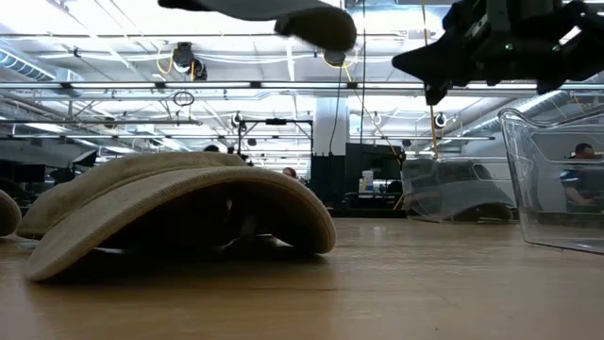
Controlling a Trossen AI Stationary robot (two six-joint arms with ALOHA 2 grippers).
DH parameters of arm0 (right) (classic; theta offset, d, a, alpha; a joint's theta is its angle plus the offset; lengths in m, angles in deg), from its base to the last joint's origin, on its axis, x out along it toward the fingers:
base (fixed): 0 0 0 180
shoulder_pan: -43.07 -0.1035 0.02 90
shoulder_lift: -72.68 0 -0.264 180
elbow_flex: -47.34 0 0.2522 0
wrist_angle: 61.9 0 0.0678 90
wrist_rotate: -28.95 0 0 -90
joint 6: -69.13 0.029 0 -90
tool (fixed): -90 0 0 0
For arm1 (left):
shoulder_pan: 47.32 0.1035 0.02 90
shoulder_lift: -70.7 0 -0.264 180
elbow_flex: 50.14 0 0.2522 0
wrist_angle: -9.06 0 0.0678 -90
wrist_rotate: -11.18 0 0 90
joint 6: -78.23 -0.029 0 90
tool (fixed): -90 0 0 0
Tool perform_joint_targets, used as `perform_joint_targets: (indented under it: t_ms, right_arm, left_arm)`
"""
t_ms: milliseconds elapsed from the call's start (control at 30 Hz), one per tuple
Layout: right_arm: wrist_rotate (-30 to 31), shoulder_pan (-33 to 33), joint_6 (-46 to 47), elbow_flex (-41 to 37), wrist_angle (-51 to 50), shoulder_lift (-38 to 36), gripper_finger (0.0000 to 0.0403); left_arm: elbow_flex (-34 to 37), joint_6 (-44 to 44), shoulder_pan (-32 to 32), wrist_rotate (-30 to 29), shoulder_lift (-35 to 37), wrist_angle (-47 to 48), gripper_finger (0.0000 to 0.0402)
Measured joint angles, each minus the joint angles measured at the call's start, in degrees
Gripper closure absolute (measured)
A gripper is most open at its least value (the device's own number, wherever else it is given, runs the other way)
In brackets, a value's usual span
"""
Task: Pick & Place hat
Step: Put the blue cap into the top transparent bin
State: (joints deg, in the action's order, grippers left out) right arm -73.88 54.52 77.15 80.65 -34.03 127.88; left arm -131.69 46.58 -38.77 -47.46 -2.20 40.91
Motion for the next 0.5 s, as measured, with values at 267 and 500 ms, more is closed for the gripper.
perform_joint_targets:
  t_ms: [267, 500]
  right_arm:
    - [-16.03, 2.61, 9.52, 2.1, 10.56, 10.12, 0.0403]
    - [-20.74, 2.64, 15.56, 10.2, 10.86, 17.96, 0.0372]
  left_arm:
    - [-0.09, -4.46, 1.36, 8.0, -2.45, -5.55, 0.0397]
    - [0.13, -4.09, 1.77, 9.04, -4.85, -5.79, 0.0397]
